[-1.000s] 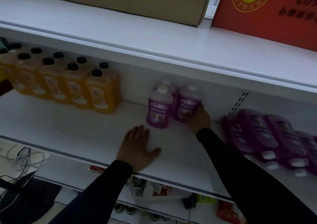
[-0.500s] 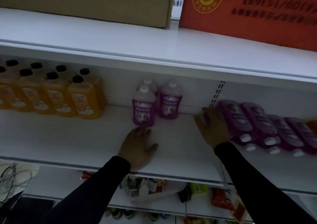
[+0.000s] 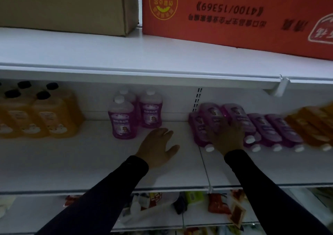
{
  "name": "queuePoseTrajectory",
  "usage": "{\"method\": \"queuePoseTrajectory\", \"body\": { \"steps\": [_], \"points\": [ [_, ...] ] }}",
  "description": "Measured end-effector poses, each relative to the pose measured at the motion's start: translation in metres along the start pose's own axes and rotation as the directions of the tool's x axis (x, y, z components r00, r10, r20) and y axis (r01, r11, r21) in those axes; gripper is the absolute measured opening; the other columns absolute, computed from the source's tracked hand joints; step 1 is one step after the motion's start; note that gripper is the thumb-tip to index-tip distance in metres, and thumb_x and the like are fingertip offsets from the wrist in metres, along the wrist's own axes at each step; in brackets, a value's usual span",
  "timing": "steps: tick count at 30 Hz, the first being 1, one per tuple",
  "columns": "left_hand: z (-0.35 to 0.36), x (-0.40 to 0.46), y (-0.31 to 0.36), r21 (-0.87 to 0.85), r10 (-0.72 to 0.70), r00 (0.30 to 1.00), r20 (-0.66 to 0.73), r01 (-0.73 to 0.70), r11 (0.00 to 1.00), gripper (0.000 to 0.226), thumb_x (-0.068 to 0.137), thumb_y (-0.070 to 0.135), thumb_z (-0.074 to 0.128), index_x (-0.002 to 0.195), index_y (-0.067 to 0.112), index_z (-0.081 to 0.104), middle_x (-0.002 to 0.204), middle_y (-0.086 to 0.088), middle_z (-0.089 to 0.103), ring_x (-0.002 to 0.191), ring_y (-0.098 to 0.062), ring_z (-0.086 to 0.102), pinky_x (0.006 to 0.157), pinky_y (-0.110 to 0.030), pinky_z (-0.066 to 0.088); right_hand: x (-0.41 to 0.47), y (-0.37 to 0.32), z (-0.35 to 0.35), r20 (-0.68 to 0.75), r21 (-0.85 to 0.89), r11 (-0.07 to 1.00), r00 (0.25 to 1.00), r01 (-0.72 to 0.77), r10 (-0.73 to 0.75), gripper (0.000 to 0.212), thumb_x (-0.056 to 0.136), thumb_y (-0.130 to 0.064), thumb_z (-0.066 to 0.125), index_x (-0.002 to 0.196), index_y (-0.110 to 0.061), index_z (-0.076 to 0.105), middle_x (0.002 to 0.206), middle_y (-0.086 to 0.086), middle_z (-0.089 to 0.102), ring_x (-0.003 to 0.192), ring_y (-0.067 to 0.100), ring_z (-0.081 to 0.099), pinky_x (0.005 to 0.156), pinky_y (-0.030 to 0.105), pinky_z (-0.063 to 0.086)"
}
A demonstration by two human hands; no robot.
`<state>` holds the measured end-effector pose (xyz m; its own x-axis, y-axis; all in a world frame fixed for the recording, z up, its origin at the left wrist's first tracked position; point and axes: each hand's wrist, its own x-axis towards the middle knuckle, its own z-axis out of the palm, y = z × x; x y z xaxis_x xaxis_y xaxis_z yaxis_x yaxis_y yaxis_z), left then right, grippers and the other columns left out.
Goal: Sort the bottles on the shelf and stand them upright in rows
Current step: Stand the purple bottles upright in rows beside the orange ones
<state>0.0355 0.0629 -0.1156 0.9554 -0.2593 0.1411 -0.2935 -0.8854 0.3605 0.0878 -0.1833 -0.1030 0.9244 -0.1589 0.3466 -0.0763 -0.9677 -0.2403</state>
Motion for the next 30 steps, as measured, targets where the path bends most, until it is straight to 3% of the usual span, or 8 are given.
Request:
{"method": "queuePoseTrajectory", "body": {
  "steps": [2,6,11,16,21,25,27,30],
  "points": [
    [0.002,0.003,0.004,-0.008,0.005,1.000,-0.011,-0.005,1.000,0.067,0.095,0.054,0.044,0.150,0.017,0.031,0.156,-0.005,0.029,0.141,-0.018,0.026,0.112,-0.022,0.012,-0.003,0.006,-0.001,0.074,0.009,0.998,0.995,0.066,-0.066,0.073,0.082,-0.068,0.035,0.141,-0.026,0.045,0.148,0.008,0.039,0.138,0.028,0.031,0.109,0.036,0.028],
    [0.001,0.009,0.012,-0.024,0.027,0.999,-0.026,-0.028,0.999,0.066,0.095,0.051,0.048,0.149,0.016,0.034,0.154,-0.006,0.033,0.139,-0.018,0.029,0.109,-0.019,0.014,-0.009,0.012,-0.001,0.204,0.364,0.929,0.979,-0.063,-0.013,0.081,0.072,-0.061,0.071,0.141,-0.030,0.042,0.143,0.010,0.036,0.124,0.034,0.045,0.096,0.039,0.041],
    [-0.005,0.016,0.021,-0.040,0.075,0.995,-0.057,-0.078,0.996,0.064,0.094,0.046,0.052,0.146,0.012,0.038,0.148,-0.009,0.040,0.135,-0.020,0.036,0.107,-0.023,0.022,-0.003,0.007,-0.012,0.164,0.349,0.937,0.983,0.018,-0.080,0.079,0.073,-0.053,0.076,0.139,-0.020,0.048,0.139,0.014,0.051,0.129,0.029,0.046,0.110,0.034,0.030],
    [-0.009,0.023,0.022,-0.047,0.108,0.991,-0.074,-0.111,0.993,0.078,0.088,0.047,0.061,0.150,0.015,0.028,0.151,-0.010,0.034,0.138,-0.021,0.031,0.112,-0.027,0.024,-0.006,0.005,-0.030,0.133,0.309,0.940,0.971,0.148,-0.197,0.074,0.062,-0.048,0.084,0.127,-0.023,0.059,0.128,0.008,0.057,0.119,0.022,0.049,0.090,0.003,0.017],
    [-0.008,0.028,0.012,-0.011,0.086,0.996,0.000,-0.086,0.996,0.103,0.075,0.047,0.074,0.154,0.019,0.014,0.158,-0.013,0.017,0.145,-0.026,0.017,0.115,-0.030,0.013,-0.004,-0.015,-0.055,0.296,0.395,0.779,0.735,0.486,-0.609,0.075,0.057,-0.044,0.087,0.126,-0.039,0.057,0.124,-0.011,0.046,0.115,-0.002,0.036,0.094,-0.002,0.017],
    [-0.007,0.021,-0.001,-0.269,0.114,0.989,0.093,-0.085,0.959,0.076,0.062,0.030,0.086,0.128,0.017,0.051,0.127,-0.003,0.054,0.116,-0.010,0.050,0.093,-0.028,0.041,-0.007,-0.041,-0.053,0.304,0.499,0.663,0.603,0.558,-0.737,0.070,0.058,-0.050,0.087,0.121,-0.042,0.058,0.124,-0.012,0.049,0.111,-0.008,0.036,0.091,-0.008,0.017],
    [-0.005,0.012,-0.006,-0.372,0.051,0.996,0.073,-0.020,0.928,0.063,0.059,0.028,0.087,0.112,0.017,0.055,0.109,0.003,0.060,0.098,-0.009,0.058,0.083,-0.030,0.048,-0.007,-0.051,-0.051,0.270,0.574,0.645,0.626,0.505,-0.731,0.076,0.057,-0.052,0.087,0.123,-0.053,0.048,0.124,-0.018,0.048,0.114,-0.005,0.043,0.095,-0.001,0.026],
    [0.001,-0.001,-0.009,-0.577,-0.124,0.991,0.039,0.124,0.807,0.071,0.057,0.029,0.088,0.118,0.017,0.053,0.116,0.001,0.062,0.106,-0.015,0.061,0.091,-0.040,0.051,-0.011,-0.061,-0.039,0.237,0.745,0.616,0.760,0.258,-0.605,0.092,0.056,-0.048,0.089,0.129,-0.060,0.034,0.128,-0.028,0.042,0.118,-0.009,0.045,0.092,0.003,0.036]
  ]
}}
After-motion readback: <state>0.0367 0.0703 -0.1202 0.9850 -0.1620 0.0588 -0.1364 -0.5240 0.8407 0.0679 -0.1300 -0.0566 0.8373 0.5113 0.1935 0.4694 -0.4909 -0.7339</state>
